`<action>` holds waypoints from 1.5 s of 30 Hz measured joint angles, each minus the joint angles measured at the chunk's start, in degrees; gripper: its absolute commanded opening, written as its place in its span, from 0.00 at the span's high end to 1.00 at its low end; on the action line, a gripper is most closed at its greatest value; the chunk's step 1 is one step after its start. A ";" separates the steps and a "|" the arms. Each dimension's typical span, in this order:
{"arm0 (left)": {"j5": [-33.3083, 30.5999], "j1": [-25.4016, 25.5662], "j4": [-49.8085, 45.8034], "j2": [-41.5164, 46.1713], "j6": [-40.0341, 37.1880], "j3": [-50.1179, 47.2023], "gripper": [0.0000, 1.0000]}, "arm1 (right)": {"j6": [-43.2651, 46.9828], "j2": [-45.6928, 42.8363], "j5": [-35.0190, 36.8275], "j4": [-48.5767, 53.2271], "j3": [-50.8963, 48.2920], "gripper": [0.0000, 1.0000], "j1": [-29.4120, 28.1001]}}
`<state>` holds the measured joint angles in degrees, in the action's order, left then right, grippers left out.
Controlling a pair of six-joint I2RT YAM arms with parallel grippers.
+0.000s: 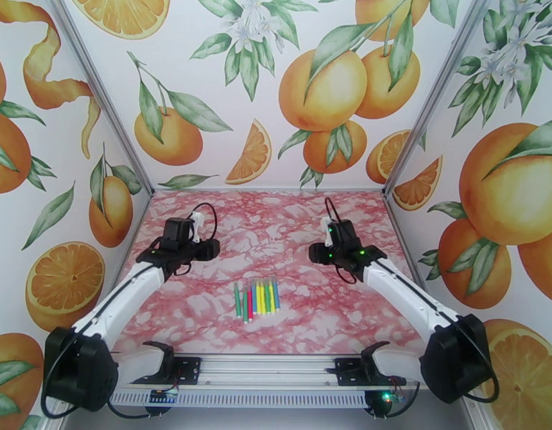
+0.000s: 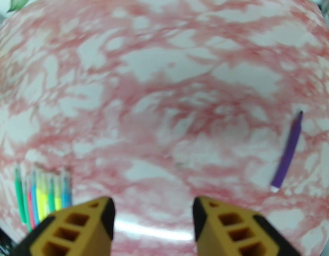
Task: Open the pen caps
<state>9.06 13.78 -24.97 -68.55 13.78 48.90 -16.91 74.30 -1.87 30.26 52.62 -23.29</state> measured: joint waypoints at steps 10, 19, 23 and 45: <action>2.71 3.13 0.37 9.66 1.92 -8.63 0.32 | -5.42 0.83 -0.09 -0.76 -5.57 0.47 -17.11; 4.04 3.28 0.76 10.01 2.78 -9.88 0.31 | -9.94 8.68 0.09 -4.59 -6.10 0.51 -25.46; 4.02 3.28 0.81 10.03 2.80 -9.92 0.31 | -11.82 11.17 0.22 -6.99 -6.10 0.53 -26.75; 4.42 3.28 0.85 10.56 3.85 -10.25 0.31 | -14.40 18.86 3.89 -11.23 -6.10 0.62 -27.67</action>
<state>13.47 17.06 -24.12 -58.00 17.63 38.65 -31.31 93.17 2.02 19.03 46.52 -50.96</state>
